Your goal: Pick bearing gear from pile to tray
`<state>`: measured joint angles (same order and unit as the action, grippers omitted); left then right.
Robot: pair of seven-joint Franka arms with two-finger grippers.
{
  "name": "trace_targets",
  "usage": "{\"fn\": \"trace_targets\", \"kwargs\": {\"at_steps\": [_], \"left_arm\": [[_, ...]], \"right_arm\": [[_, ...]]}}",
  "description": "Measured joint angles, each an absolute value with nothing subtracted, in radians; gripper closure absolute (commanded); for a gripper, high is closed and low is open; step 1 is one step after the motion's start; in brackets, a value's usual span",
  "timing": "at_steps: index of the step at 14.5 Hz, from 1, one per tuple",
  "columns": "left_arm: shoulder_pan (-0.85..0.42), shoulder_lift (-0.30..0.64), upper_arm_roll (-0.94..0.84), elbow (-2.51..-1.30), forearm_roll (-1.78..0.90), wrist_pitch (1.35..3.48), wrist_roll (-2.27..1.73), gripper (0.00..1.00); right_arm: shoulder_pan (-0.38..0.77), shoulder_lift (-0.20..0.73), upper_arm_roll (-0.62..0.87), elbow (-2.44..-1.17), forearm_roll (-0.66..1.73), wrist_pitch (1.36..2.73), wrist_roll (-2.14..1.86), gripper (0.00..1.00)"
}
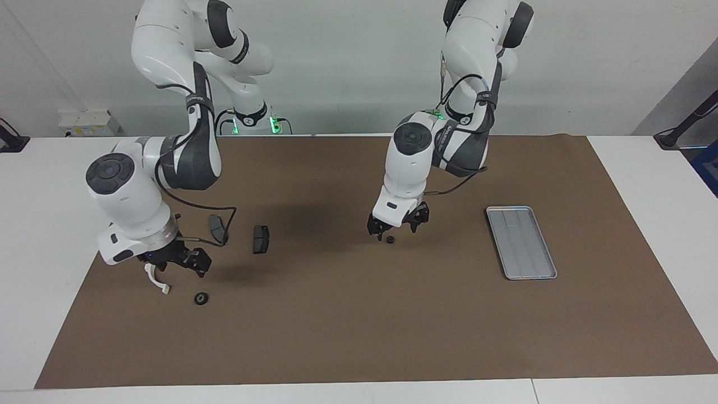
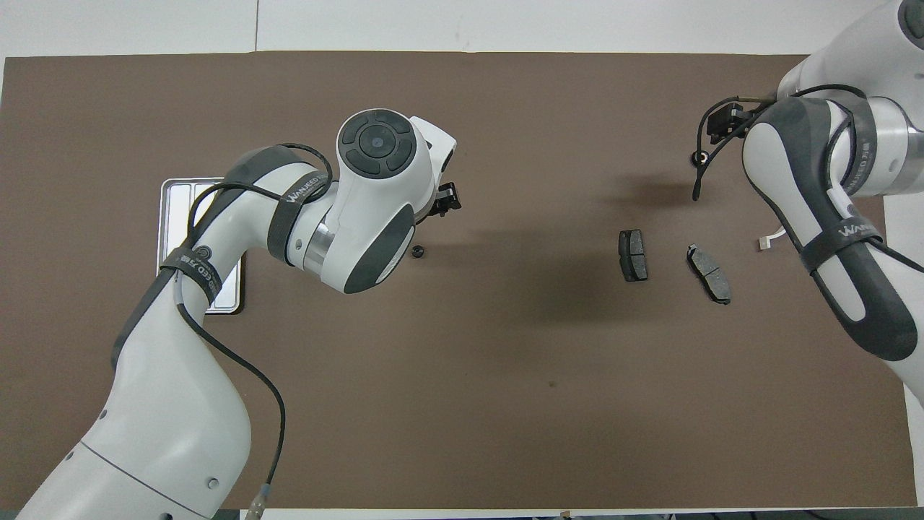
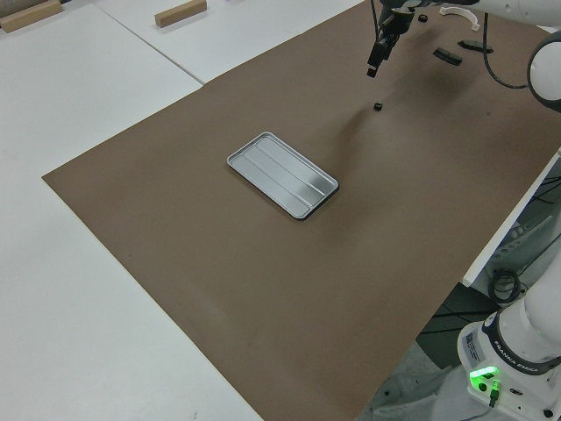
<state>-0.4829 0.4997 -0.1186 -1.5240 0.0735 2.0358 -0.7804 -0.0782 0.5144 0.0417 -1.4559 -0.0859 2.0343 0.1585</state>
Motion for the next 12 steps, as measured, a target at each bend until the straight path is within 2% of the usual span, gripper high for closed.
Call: {"fn": "trace_targets", "kwargs": {"at_steps": [3, 6, 12], "left_arm": [[-0.496, 0.504, -0.121, -1.534, 0.063, 2.048, -0.797, 0.0], [-0.505, 0.498, -0.121, -1.575, 0.062, 2.079, -0.804, 0.0], [-0.504, 0.455, -0.111, -1.732, 0.062, 2.179, -0.804, 0.0]], "right_arm": [[-0.088, 0.546, 0.042, -1.53, -0.086, 2.162, 0.15, 0.0], [-0.092, 0.598, 0.042, -1.55, -0.086, 2.245, 0.15, 0.0], [-0.092, 0.612, 0.048, -1.566, -0.062, 2.258, 0.15, 0.0]]}}
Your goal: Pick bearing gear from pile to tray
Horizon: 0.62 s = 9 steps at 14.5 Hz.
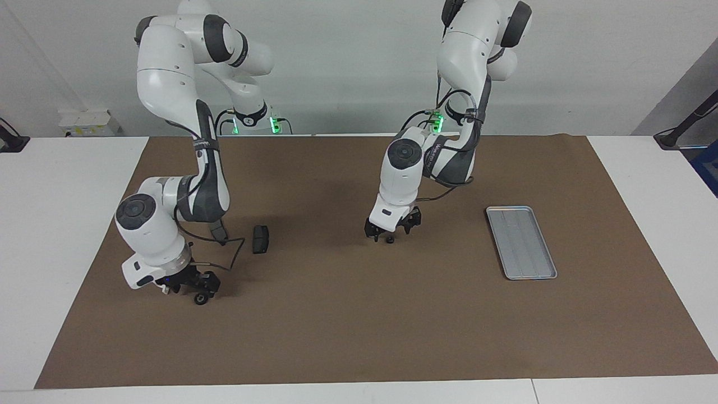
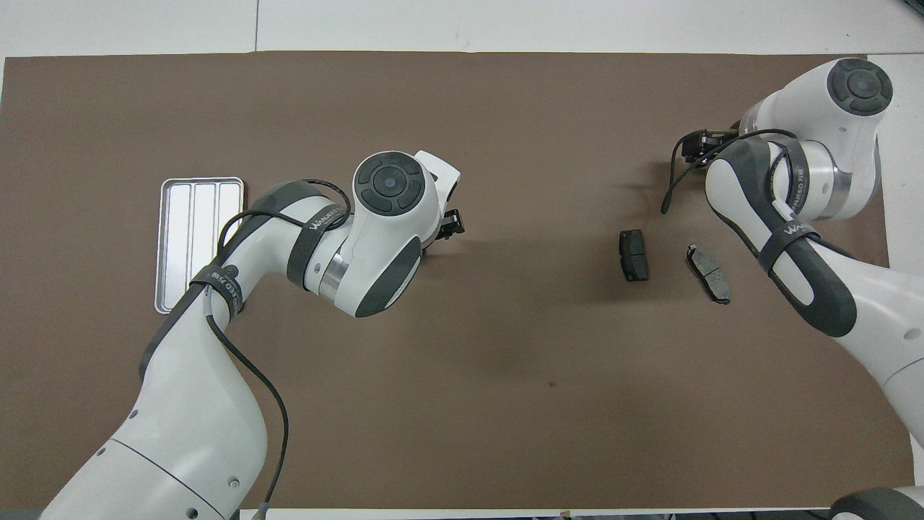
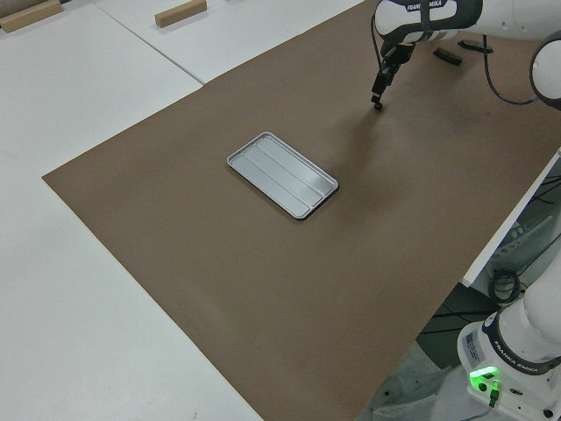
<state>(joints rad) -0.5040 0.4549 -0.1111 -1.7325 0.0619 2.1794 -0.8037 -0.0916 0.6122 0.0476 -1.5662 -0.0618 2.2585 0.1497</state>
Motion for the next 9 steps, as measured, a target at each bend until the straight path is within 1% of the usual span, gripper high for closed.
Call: {"fn": "trace_targets", "kwargs": {"at_steps": [1, 2, 3, 4, 7, 8, 9], "left_arm": [[-0.504, 0.447, -0.111, -1.751, 0.062, 2.191, -0.804, 0.0], [-0.504, 0.442, -0.111, -1.764, 0.062, 2.206, -0.804, 0.0], [-0.504, 0.439, -0.11, -1.772, 0.062, 2.221, -0.804, 0.0], [-0.504, 0.435, -0.11, -1.783, 0.062, 2.242, -0.804, 0.0], [-0.504, 0.426, -0.108, -1.838, 0.062, 2.307, -0.804, 0.0], [-0.504, 0.424, -0.108, -1.852, 0.062, 2.319, -0.804, 0.05], [-0.504, 0.422, -0.108, -1.859, 0.062, 2.326, -0.804, 0.27]], "right_arm": [[-0.092, 0.612, 0.048, -1.57, -0.054, 2.258, 0.15, 0.0], [-0.092, 0.613, 0.048, -1.574, -0.044, 2.26, 0.15, 0.04], [-0.092, 0.615, 0.048, -1.577, -0.026, 2.264, 0.15, 0.11], [-0.092, 0.618, 0.048, -1.578, -0.004, 2.27, 0.15, 0.21], [-0.094, 0.621, 0.047, -1.578, 0.021, 2.28, 0.15, 0.61], [-0.095, 0.621, 0.047, -1.578, 0.021, 2.281, 0.15, 0.83], [-0.096, 0.62, 0.047, -1.577, 0.021, 2.281, 0.15, 1.0]]}}
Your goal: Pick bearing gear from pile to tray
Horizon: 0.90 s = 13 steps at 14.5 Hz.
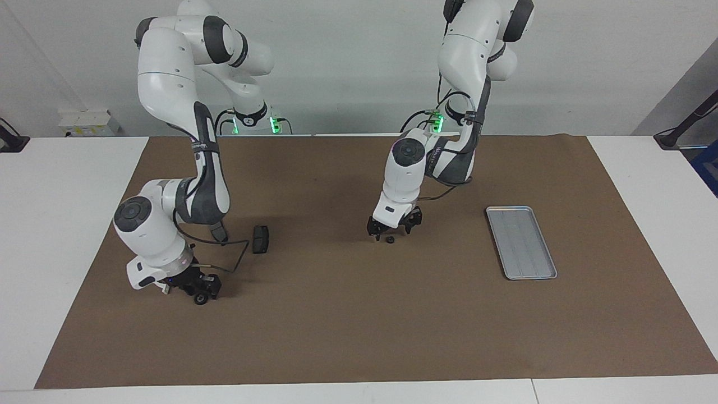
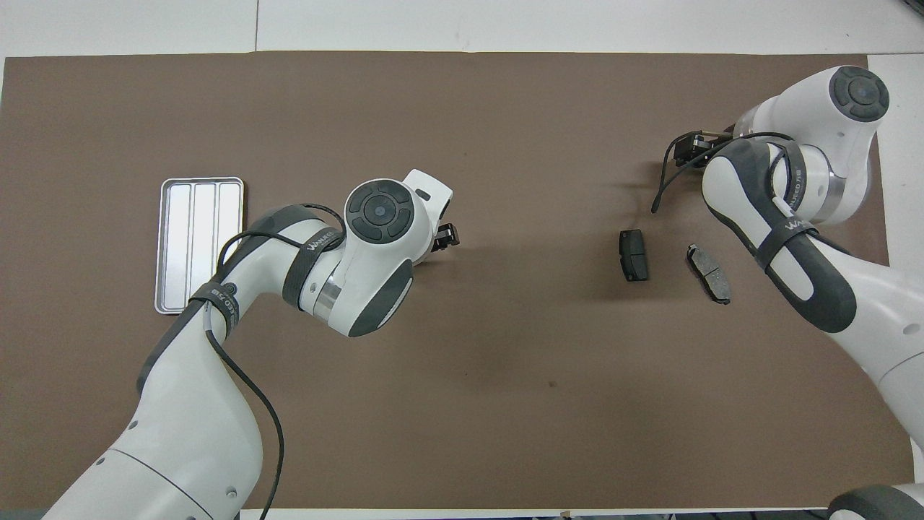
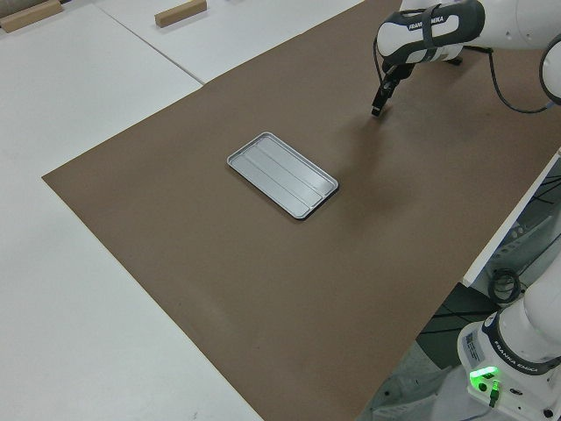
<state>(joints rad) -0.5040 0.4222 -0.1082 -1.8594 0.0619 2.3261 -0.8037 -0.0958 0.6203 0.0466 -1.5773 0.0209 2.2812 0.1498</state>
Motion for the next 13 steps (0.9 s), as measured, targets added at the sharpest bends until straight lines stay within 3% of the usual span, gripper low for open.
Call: {"fn": "trace_targets", "kwargs": {"at_steps": [2, 3, 9, 13], "left_arm": [[-0.504, 0.419, -0.108, -1.863, 0.062, 2.338, -0.804, 0.91], [-0.504, 0.418, -0.107, -1.863, 0.062, 2.34, -0.804, 1.0], [-0.504, 0.411, -0.104, -1.863, 0.061, 2.344, -0.824, 1.0], [-0.488, 0.4, -0.091, -1.802, 0.071, 2.245, -0.799, 1.0]], "right_arm": [[-0.1, 0.619, 0.045, -1.576, 0.021, 2.281, 0.15, 1.0], [-0.1, 0.613, 0.046, -1.576, 0.022, 2.281, 0.15, 1.0], [-0.094, 0.614, 0.051, -1.572, 0.022, 2.266, 0.15, 1.0], [-0.072, 0.572, 0.053, -1.462, 0.007, 2.031, 0.15, 1.0]]}}
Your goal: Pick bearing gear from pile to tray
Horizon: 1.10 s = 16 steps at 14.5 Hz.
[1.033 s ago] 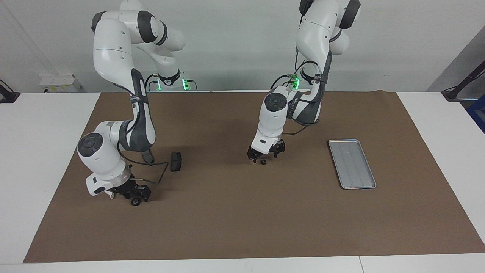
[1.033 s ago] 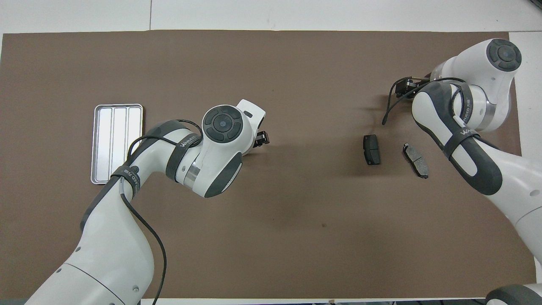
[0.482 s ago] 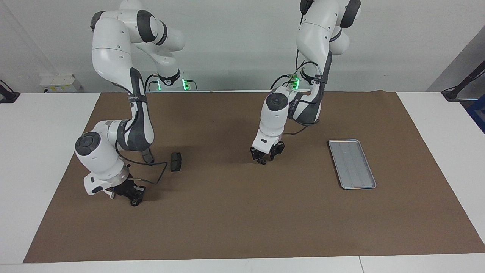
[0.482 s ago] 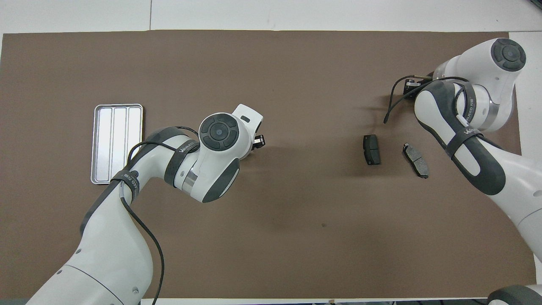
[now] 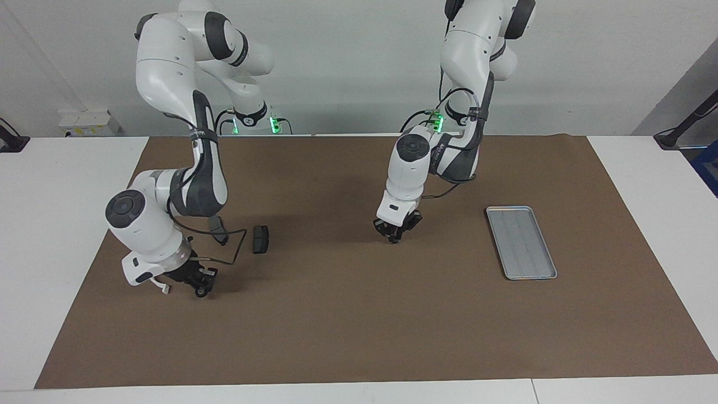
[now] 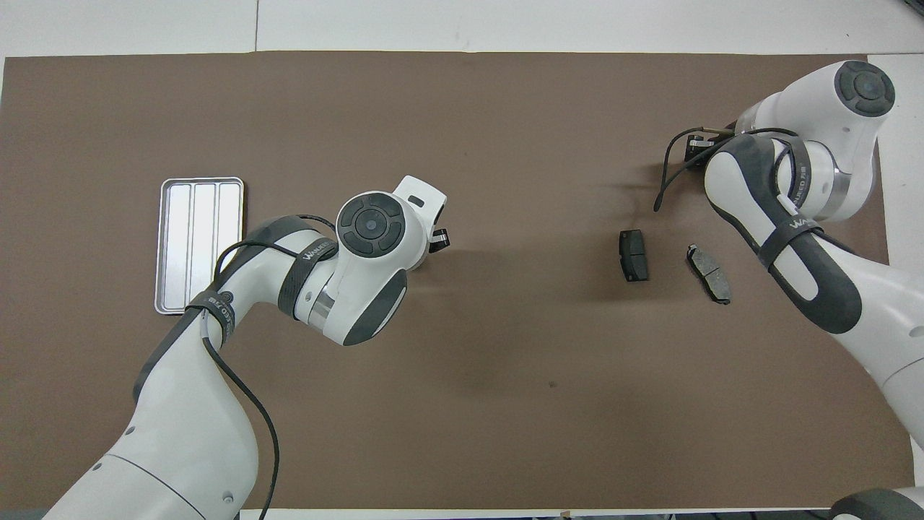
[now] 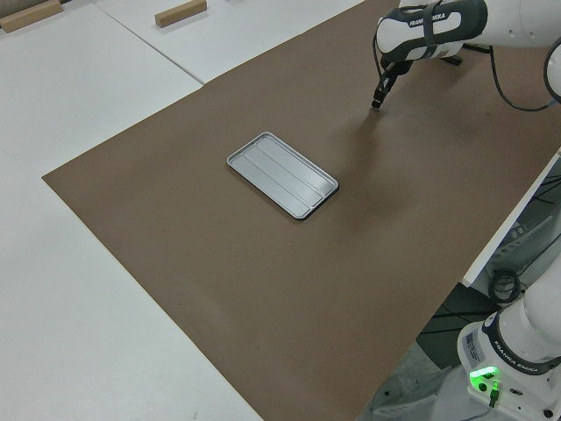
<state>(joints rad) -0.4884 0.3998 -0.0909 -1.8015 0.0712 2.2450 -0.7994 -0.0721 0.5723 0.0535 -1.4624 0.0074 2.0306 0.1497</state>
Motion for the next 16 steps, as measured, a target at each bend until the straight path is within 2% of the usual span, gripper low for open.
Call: {"fn": "trace_targets", "kwargs": {"at_steps": [4, 7, 9, 12, 16], "left_arm": [[-0.318, 0.318, -0.085, -1.584, 0.042, 1.919, -0.534, 1.0], [-0.125, 0.249, -0.081, -1.563, 0.008, 1.798, -0.245, 1.0], [0.009, 0.238, -0.077, -1.571, -0.017, 1.771, -0.044, 1.0], [0.129, 0.214, -0.076, -1.693, -0.026, 1.863, 0.145, 1.0], [0.14, 0.146, -0.082, -1.978, -0.026, 2.126, 0.172, 1.0]], "right_arm": [[0.002, 0.479, 0.054, -1.365, 0.005, 1.771, 0.186, 1.0], [0.126, 0.439, 0.059, -1.332, 0.007, 1.672, 0.484, 1.0], [0.262, 0.435, 0.065, -1.327, 0.009, 1.698, 0.771, 1.0], [0.454, 0.452, 0.07, -1.336, 0.011, 1.808, 1.175, 1.0], [0.581, 0.534, 0.068, -1.38, -0.002, 1.981, 1.385, 1.0]]}}
